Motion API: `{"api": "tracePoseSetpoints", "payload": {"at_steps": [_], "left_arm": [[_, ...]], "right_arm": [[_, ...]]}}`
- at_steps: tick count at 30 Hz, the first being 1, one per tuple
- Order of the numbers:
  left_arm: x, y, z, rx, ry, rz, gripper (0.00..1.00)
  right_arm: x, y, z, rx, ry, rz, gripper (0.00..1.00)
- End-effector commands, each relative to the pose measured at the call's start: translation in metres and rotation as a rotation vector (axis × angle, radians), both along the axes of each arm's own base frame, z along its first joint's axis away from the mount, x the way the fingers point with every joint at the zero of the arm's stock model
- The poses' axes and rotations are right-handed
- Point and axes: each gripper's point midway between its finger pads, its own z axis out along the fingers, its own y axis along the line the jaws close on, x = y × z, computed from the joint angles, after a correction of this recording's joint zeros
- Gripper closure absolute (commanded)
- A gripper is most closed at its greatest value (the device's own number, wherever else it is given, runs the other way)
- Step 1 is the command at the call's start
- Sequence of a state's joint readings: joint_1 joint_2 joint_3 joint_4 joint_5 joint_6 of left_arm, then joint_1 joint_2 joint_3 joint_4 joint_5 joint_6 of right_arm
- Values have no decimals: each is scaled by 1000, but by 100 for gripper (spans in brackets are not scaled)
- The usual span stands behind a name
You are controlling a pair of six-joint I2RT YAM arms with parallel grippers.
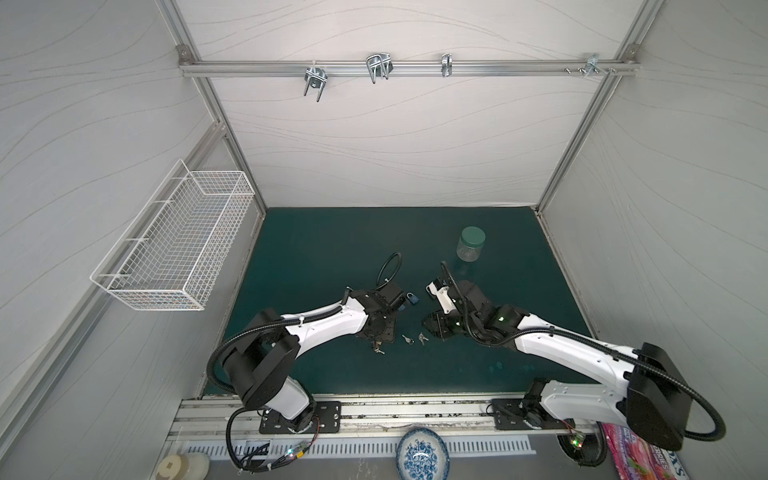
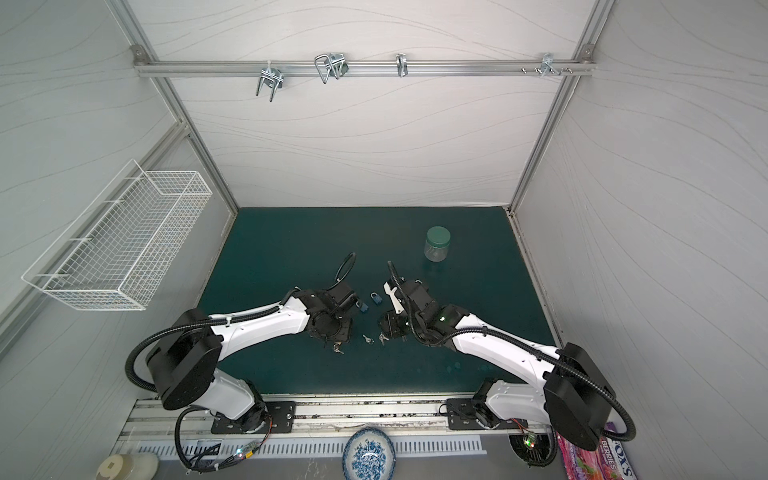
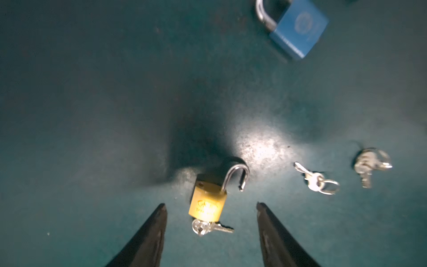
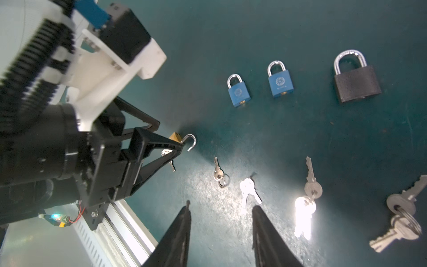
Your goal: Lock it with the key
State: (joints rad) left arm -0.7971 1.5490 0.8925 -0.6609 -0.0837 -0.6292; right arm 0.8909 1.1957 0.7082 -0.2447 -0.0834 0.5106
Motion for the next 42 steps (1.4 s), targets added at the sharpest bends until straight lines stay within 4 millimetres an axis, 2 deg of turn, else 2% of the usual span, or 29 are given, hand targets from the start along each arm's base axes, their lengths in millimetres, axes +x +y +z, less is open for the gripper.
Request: {"api": "tracePoseSetpoints", "payload": {"at_steps": [1,6,13,19,28,36,39,42], "left_arm": [[8,-6,0,16,-14,-1,41],[8,-9,-8,33,6,3,48],[7,-3,-16,76,13,16,56],[6,3,-18,97,14,39,59],[-1,14,-20,69,9,121,73],[6,14,-6,-115,-18,246,76],[12,13,8,-246,-50,300,78],[18,11,33,-360,-108,318,81]], "right_arm": [[-1,-5,4,5,5,-15,55],[-2,-9,5,2,-5,-15,55],[-2,-9,6,7,-6,-10,55],[-4,-10,6,13,-3,-8,55],[-4,-8,9,25,-7,-6,55],[-4,-11,12,38,-20,-11,56],[-6,-10,16,58,-37,-5,57],[-9,-4,27,121,-75,24,57]]}}
